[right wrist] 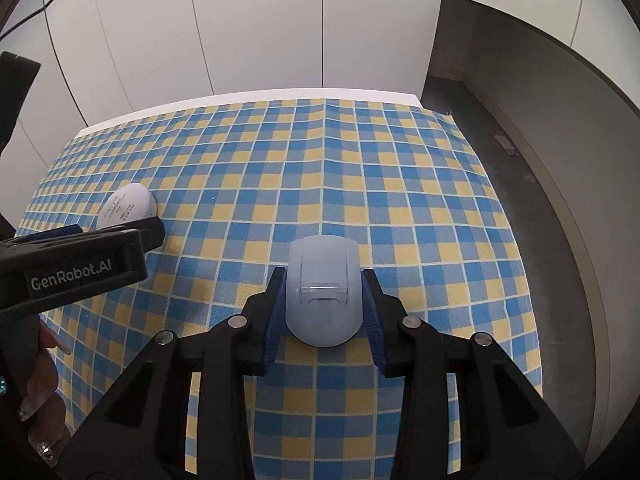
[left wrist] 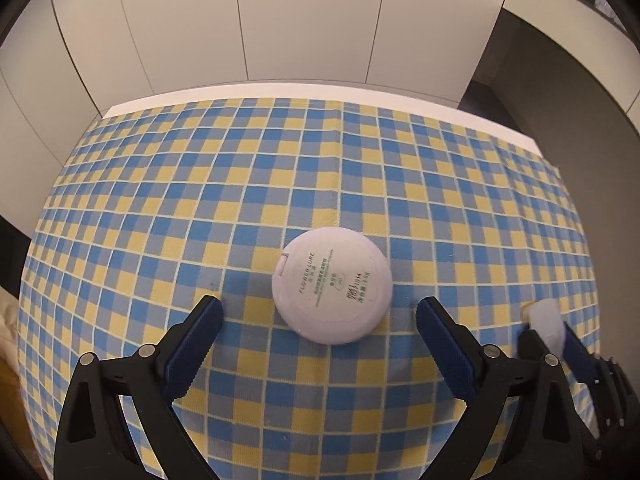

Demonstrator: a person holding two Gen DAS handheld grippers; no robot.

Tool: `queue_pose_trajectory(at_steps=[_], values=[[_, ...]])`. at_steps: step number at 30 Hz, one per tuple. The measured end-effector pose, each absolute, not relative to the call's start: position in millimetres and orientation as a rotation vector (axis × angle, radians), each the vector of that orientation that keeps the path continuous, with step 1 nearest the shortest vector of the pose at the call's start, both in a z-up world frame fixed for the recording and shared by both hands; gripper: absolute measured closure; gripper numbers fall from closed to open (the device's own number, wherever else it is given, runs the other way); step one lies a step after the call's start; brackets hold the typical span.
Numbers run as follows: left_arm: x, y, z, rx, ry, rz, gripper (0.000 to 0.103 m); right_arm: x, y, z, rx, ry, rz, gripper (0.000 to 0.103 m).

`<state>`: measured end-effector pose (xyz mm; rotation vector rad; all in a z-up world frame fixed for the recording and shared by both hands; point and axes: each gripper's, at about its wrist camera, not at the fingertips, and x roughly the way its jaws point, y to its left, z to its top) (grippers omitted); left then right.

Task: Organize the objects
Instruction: 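Grasp the white round jar with the left tool while the right tool grasps the clear container, then lift the white jar with the left tool while the right tool lifts the clear container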

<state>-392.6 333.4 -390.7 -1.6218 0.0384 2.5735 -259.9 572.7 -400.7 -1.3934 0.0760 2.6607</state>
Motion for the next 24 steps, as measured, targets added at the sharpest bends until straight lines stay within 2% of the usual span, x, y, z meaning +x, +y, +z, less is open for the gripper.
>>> queue_pose_trajectory(at_steps=[5, 6, 7, 9, 24], values=[[-402.0, 340.4, -392.5, -1.602, 0.083, 2.594, 0.007, -260.3, 572.6, -401.9, -1.393, 0.068, 2.669, 0.065], [-406.6, 340.4, -392.0, -1.588, 0.085, 2.600, 0.016, -260.8, 573.0, -401.9, -1.392, 0.067, 2.670, 0.065], [-408.1, 343.7, -388.8, -1.554, 0.098, 2.610, 0.032, -260.2, 567.3, -403.1, -1.391, 0.064, 2.671, 0.065], [-409.2, 349.5, -383.9, -1.534, 0.129, 2.599, 0.045, -259.9, 565.6, -403.6, -1.391, 0.061, 2.672, 0.065], [-383.0, 306.1, -368.4, -1.598, 0.150, 2.591, 0.046, -281.8, 544.9, -392.1, -1.444, 0.048, 2.643, 0.066]])
